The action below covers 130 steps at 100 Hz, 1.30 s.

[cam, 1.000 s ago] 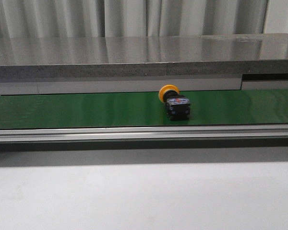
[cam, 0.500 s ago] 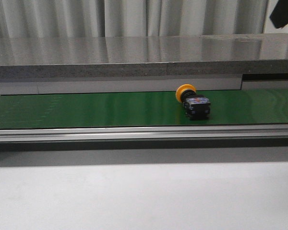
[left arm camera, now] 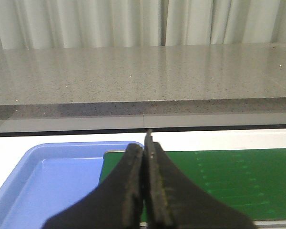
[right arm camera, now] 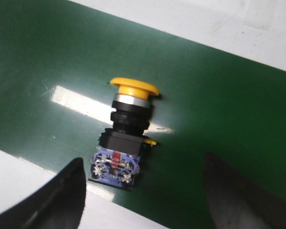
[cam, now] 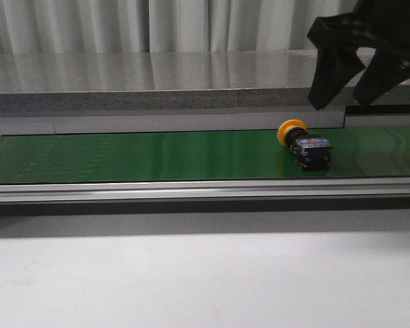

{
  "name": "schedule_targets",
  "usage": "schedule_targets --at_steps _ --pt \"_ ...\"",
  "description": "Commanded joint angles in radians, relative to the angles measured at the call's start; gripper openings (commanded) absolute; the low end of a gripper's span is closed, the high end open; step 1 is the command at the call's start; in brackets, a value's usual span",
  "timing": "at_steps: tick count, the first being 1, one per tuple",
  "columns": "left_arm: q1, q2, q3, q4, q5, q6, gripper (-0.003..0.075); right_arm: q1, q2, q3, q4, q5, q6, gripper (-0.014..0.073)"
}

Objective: Move button from left to right
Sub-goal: 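Lower the right gripper over the button and close on its body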

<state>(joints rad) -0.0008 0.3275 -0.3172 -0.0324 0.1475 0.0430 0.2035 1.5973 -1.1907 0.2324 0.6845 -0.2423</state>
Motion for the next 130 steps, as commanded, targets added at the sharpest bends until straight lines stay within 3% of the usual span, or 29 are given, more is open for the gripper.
schedule_targets --at_steps 1,73,99,130 --pt "-0.006 0.006 -0.029 -0.01 -0.08 -0.003 -0.002 0.004 -0.013 -0.036 0.008 -0.047 -0.009 0.052" --pt "-0.006 0.006 -0.029 -0.01 -0.08 -0.003 -0.002 0.003 0.112 -0.036 0.007 -0.02 -0.009 0.0512" --pt "-0.006 0.006 -0.029 -0.01 -0.08 -0.003 -0.002 0.003 0.111 -0.036 0.007 0.014 -0.009 0.024" --pt "-0.006 0.006 -0.029 -0.01 -0.08 -0.003 -0.002 -0.002 0.109 -0.148 -0.003 0.135 -0.009 0.0234"
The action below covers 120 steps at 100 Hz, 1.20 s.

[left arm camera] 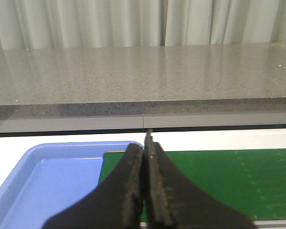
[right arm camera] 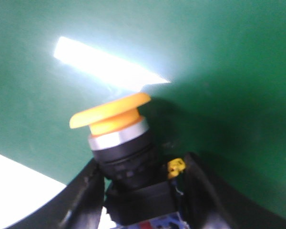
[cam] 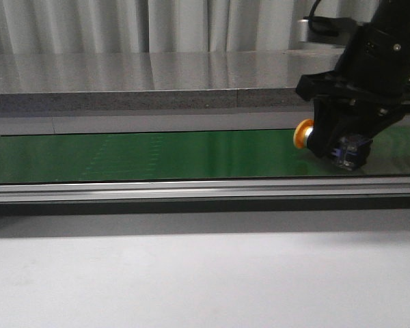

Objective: Move button from left to right
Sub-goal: 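Lower the right gripper over the button and close on its body, then lift the button with the right gripper and carry it over the green tray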

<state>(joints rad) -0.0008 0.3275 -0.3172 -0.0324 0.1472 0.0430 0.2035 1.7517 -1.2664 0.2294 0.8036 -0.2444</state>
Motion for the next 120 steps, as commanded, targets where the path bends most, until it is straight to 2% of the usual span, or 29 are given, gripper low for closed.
schedule_targets --at_steps 1,24,58,88,120 --pt "-0.006 0.006 -0.029 -0.01 -0.079 -0.003 -0.002 -0.002 -0.046 -0.081 -0.002 0.02 -0.007 0.0234" --pt "-0.006 0.006 -0.029 -0.01 -0.079 -0.003 -0.002 -0.056 -0.046 -0.192 -0.036 0.068 -0.007 0.0234" --pt "-0.006 0.006 -0.029 -0.01 -0.079 -0.003 -0.002 -0.304 -0.046 -0.228 -0.039 0.114 -0.007 0.0234" --pt "-0.006 0.006 -0.029 -0.01 -0.079 -0.003 -0.002 -0.513 -0.041 -0.228 -0.078 0.051 -0.008 0.0234" --pt "-0.006 0.006 -0.029 -0.01 -0.079 -0.003 -0.002 -0.586 -0.008 -0.228 -0.145 -0.031 -0.094 0.0234"
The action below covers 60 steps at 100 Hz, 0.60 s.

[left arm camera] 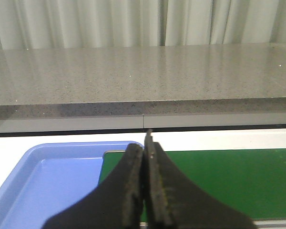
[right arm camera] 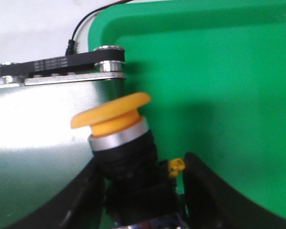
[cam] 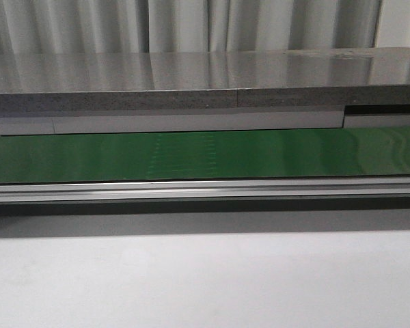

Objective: Move button from left to right
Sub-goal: 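Lift the button with the right gripper and carry it over the green tray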

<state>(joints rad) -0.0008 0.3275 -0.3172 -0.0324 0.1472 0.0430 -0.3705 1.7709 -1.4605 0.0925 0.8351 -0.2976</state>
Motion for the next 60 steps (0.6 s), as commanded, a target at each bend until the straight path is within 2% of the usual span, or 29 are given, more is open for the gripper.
schedule_targets --at_steps 1,60 --pt "-0.006 0.006 -0.029 -0.01 -0.079 -0.003 -0.002 -0.013 -0.024 -0.034 -0.008 -0.066 -0.041 0.0234" --pt "-0.006 0.006 -0.029 -0.01 -0.079 -0.003 -0.002 -0.036 0.117 -0.034 -0.001 -0.1 -0.042 0.0234"
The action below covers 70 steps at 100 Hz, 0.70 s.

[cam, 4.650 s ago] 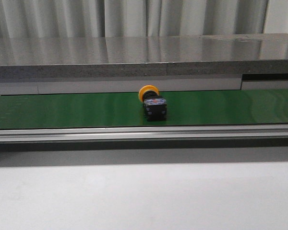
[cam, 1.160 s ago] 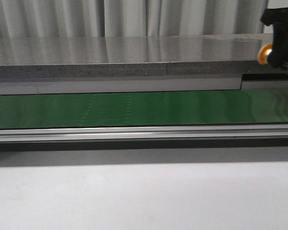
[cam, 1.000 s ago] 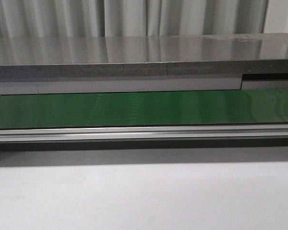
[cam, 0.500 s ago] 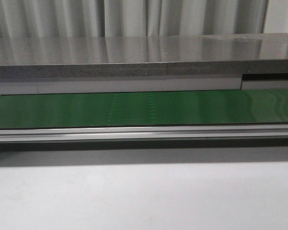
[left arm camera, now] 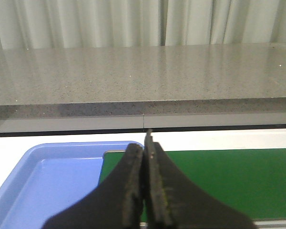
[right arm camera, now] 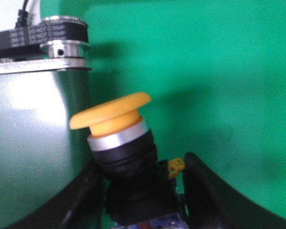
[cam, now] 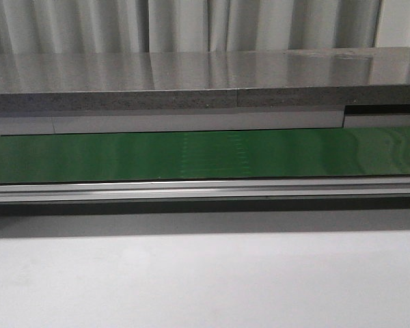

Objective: Move button from left to right
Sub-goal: 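Lift the button with the right gripper and carry it over the green tray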

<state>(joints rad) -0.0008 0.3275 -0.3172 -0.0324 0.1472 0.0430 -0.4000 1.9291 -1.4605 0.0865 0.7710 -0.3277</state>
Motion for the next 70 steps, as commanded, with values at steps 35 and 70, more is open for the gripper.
schedule_targets --at_steps 35,70 --pt "-0.006 0.006 -0.029 -0.01 -0.079 -0.003 -0.002 -0.012 -0.029 -0.034 0.007 -0.049 0.005 0.0234" --pt "-0.006 0.006 -0.029 -0.01 -0.079 -0.003 -0.002 -0.024 -0.019 -0.034 0.026 -0.047 0.007 0.0234"
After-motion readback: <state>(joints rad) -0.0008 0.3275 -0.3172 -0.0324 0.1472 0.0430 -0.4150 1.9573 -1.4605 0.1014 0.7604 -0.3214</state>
